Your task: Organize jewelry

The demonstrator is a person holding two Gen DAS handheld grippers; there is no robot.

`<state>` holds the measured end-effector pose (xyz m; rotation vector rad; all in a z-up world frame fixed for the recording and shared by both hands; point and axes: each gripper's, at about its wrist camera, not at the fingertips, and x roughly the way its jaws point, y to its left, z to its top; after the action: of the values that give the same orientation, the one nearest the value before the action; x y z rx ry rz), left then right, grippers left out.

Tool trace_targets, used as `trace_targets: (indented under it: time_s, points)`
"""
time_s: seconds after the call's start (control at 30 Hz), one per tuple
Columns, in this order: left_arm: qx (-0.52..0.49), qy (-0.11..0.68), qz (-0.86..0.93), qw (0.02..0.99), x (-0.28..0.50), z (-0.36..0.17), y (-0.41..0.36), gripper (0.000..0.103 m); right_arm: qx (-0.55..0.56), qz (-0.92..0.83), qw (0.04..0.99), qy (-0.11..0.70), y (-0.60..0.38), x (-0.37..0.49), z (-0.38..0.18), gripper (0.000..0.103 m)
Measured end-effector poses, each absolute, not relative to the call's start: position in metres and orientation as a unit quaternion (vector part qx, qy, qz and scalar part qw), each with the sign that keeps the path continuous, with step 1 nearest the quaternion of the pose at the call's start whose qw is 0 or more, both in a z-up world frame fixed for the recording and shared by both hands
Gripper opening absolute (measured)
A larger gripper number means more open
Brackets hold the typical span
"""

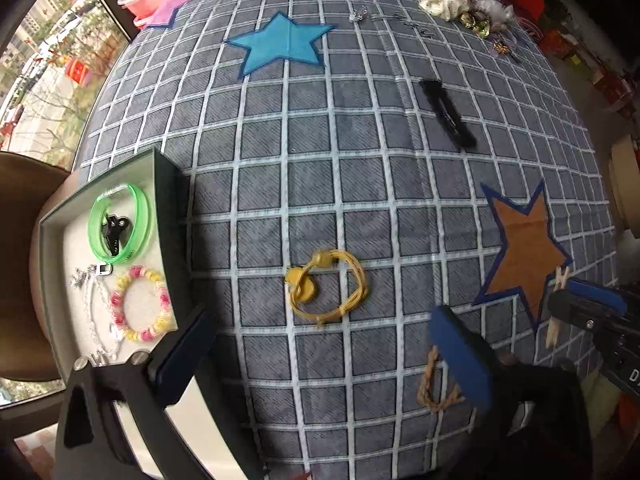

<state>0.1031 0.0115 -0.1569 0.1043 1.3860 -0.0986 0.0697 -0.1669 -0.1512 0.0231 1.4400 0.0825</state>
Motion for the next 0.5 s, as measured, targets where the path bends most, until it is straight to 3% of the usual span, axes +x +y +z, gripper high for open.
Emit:
trace_targets:
  time_s: [0.17, 0.5]
  points:
    - [0.084, 0.629, -0.026, 0.773, 0.112, -0.17, 0.001, 0.103, 0.023, 0.024, 0.749, 0.661, -0.183, 0.066, -0.152, 0.02]
    - [0.039, 0.67, -0.014, 0.741, 0.133, -0.228, 0.017, 0.103, 0.025, 0.014, 0.746, 0.665, -0.198, 0.057, -0.151, 0.02]
